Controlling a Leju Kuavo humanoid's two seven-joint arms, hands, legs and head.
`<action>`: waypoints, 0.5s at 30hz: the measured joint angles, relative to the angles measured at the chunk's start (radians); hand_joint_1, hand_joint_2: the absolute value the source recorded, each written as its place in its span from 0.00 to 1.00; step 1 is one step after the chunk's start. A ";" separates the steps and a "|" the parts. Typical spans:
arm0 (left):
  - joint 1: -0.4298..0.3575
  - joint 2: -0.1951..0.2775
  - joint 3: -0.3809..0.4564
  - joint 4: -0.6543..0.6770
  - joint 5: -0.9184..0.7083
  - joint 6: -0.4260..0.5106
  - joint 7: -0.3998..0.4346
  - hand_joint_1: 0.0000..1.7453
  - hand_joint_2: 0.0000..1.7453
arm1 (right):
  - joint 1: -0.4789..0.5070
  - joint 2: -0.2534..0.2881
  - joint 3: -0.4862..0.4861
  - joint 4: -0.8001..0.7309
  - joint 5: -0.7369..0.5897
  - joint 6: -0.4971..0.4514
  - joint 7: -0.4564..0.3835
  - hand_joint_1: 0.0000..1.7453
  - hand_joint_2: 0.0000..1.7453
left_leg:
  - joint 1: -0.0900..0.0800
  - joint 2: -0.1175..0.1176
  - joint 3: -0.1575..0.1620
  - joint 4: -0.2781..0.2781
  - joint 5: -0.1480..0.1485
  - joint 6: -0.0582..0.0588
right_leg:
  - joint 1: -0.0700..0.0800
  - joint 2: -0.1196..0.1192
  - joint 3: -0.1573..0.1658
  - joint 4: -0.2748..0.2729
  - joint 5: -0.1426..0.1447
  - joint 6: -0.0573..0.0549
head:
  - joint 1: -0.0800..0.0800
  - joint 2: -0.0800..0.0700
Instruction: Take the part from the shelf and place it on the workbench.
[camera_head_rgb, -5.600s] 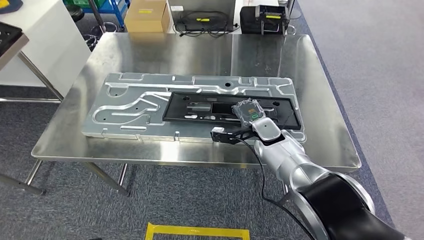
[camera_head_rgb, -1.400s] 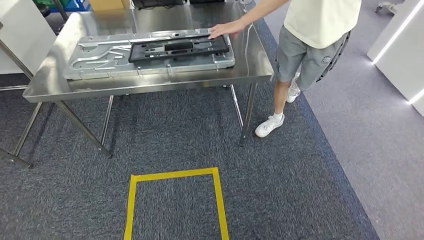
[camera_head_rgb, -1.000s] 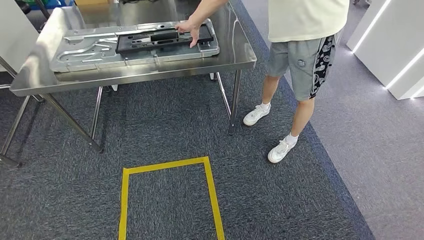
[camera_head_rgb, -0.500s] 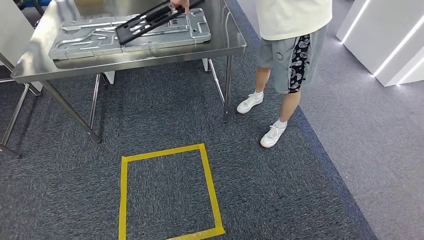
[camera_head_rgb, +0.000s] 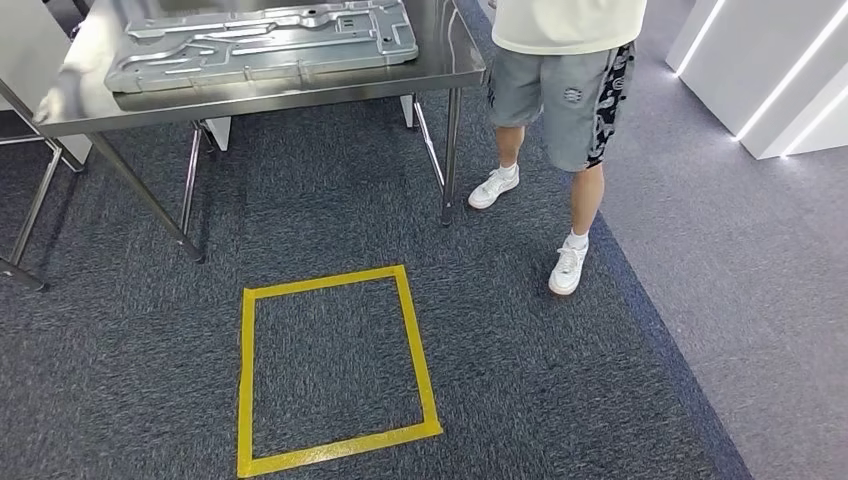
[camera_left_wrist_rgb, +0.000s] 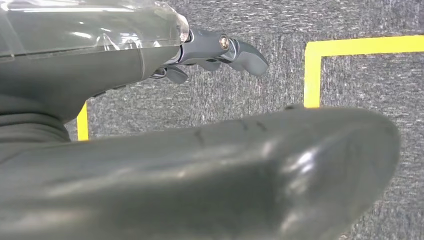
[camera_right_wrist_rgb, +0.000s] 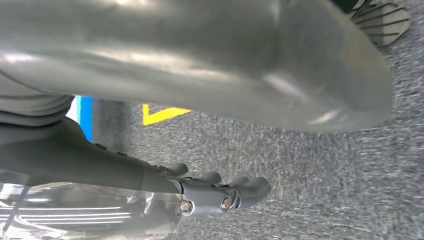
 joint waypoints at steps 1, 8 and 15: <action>0.001 0.000 0.000 0.000 0.000 0.001 0.000 0.00 0.00 | 0.000 0.000 -0.001 0.000 0.000 0.001 -0.002 0.00 0.00 | 0.002 0.002 -0.007 -0.002 0.005 0.006 | 0.000 0.001 -0.004 -0.001 0.006 0.007 | 0.000 0.000; 0.000 0.001 -0.003 0.000 -0.006 0.005 -0.003 0.00 0.00 | 0.002 0.001 -0.004 0.001 -0.007 0.000 -0.008 0.00 0.00 | -0.008 0.016 -0.095 0.014 0.070 0.045 | -0.004 0.002 -0.080 0.295 -0.197 0.024 | 0.000 0.000; -0.001 -0.001 -0.013 0.000 -0.014 0.008 -0.002 0.00 0.00 | -0.005 0.001 -0.012 0.001 -0.014 0.000 -0.012 0.00 0.00 | -0.017 0.019 -0.167 0.048 0.115 0.027 | 0.016 0.001 0.162 -0.017 -0.138 -0.015 | 0.000 0.000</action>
